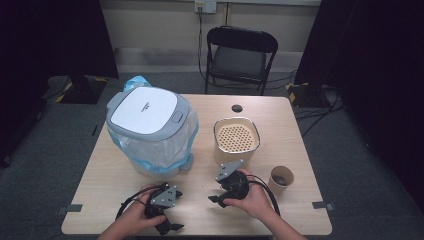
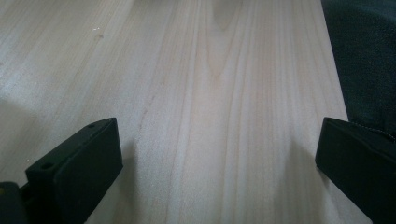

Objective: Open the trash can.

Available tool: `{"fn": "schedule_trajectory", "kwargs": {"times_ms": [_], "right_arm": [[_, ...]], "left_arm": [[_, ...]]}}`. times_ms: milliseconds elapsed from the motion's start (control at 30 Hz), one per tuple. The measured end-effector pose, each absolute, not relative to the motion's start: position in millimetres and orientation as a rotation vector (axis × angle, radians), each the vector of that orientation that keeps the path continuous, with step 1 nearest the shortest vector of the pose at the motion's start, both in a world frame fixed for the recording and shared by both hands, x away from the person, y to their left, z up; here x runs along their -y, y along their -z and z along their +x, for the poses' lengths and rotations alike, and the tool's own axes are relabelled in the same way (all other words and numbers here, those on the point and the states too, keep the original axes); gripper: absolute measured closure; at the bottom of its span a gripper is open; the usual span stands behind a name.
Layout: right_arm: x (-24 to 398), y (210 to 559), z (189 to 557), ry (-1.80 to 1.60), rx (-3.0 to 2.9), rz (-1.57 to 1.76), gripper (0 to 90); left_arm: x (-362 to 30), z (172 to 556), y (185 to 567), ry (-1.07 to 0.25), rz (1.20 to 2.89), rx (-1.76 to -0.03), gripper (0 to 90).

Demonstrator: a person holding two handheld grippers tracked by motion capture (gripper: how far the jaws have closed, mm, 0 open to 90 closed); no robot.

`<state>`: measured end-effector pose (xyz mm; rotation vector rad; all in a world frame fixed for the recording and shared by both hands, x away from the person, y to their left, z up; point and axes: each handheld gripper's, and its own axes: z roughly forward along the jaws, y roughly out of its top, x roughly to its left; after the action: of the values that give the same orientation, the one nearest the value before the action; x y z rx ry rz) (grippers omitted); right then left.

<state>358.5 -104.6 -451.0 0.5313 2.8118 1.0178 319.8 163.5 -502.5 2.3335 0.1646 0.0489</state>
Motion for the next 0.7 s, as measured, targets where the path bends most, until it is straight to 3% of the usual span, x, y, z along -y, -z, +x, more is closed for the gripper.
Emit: {"fn": "schedule_trajectory", "kwargs": {"times_ms": [700], "right_arm": [[96.8,388.6,372.5,-1.034,-2.874,0.496,35.6]], "left_arm": [[-163.5,319.6,502.6,-0.047,2.334,-0.167,0.0]]}}
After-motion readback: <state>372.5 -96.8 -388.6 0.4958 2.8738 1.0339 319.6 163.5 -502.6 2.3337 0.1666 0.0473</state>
